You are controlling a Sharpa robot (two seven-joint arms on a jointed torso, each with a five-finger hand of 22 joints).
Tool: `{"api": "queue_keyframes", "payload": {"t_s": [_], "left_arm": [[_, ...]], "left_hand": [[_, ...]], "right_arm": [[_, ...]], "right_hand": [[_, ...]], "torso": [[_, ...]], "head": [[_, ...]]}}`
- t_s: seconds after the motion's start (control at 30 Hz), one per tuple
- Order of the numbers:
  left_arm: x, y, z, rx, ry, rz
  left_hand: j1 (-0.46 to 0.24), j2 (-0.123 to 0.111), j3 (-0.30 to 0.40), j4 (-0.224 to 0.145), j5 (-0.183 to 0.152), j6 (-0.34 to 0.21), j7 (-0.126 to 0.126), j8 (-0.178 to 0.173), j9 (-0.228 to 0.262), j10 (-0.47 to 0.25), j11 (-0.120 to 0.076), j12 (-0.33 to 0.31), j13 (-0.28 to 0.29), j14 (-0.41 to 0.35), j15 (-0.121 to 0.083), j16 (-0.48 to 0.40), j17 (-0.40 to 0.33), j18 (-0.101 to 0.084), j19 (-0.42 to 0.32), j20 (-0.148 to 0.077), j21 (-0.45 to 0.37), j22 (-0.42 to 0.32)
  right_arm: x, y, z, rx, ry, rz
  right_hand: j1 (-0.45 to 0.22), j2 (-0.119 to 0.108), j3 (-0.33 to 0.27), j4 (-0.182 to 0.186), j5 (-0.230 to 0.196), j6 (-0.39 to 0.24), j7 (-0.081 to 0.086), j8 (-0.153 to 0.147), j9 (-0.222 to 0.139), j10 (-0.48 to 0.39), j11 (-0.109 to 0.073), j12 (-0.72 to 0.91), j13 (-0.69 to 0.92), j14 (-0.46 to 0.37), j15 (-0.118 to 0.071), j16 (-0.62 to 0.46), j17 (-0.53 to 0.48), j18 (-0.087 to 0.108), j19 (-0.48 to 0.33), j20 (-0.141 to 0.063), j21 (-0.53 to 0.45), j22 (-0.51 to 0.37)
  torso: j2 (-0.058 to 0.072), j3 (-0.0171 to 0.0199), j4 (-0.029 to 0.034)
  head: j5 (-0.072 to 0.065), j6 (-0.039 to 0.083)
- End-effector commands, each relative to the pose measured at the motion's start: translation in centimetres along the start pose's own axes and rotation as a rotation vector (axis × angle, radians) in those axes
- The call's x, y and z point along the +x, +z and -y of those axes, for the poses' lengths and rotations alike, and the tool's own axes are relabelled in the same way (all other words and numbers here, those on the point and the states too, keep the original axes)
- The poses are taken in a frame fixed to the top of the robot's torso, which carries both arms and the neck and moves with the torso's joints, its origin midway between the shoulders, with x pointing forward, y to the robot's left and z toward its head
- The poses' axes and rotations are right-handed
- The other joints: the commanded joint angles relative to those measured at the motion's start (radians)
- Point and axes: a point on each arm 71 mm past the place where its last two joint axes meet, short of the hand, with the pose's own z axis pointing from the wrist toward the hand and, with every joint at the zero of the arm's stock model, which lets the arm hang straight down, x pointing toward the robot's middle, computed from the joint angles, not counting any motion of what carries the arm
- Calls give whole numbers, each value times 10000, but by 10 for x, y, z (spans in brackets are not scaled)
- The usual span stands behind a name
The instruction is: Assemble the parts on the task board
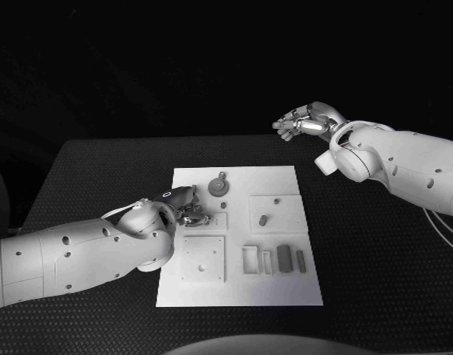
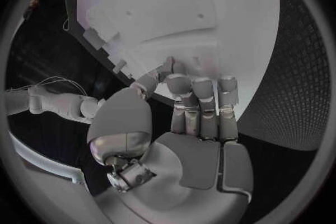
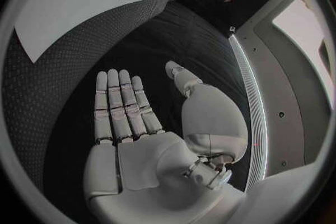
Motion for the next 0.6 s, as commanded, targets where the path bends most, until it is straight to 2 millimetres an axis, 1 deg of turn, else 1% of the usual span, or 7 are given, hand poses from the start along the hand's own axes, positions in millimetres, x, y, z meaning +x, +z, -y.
{"api": "queue_keyframes", "payload": {"t_s": [0.03,0.23,0.33,0.5,0.6], "left_arm": [[1,0,-1,-17,84,52],[1,0,0,18,68,77],[1,0,0,63,67,63],[2,0,2,122,76,36],[2,0,2,142,95,37]], "left_hand": [[493,500,124,-176,48,265,-118,48,18,-44,-100,40,15,113,-167,47,7,-141,55,-1480,39,198],[496,498,125,-179,39,260,-118,49,18,-49,-99,44,15,110,-168,49,6,-140,54,-1480,42,198],[495,497,124,-178,34,258,-118,50,18,-51,-99,45,15,109,-169,49,5,-140,54,-1480,43,198],[492,495,122,-175,24,255,-117,51,19,-54,-98,48,14,107,-170,50,4,-141,54,-1480,45,198],[493,495,123,-175,17,252,-116,51,19,-56,-98,49,14,106,-170,51,3,-140,54,-1480,46,197]], "right_arm": [[1,0,0,-57,54,-124],[1,0,0,-56,53,-120],[1,0,0,-54,57,-132],[1,0,0,-51,58,-124],[1,0,-1,-55,63,-134]], "right_hand": [[-93,30,15,59,40,-101,25,35,-14,83,-3,-61,7,-70,23,-65,14,45,-75,2,-71,14],[-95,32,12,62,46,-101,25,36,-15,85,-3,-65,7,-71,24,-68,17,45,-75,1,-75,16],[-98,37,11,66,59,-101,25,37,-17,86,-3,-68,7,-71,24,-70,20,44,-74,1,-78,19],[-102,45,6,73,106,-103,25,40,-22,92,-4,-77,8,-71,23,-77,30,45,-73,0,-89,26],[-104,46,3,74,120,-103,25,41,-23,93,-4,-81,8,-71,24,-79,33,44,-73,0,-93,29]], "torso": [[1,-4,10],[-5,1,-3],[-2,0,2],[-4,4,5],[1,2,8]], "head": [[4,-7],[18,-6],[7,-6],[20,-47],[25,-38]]}}
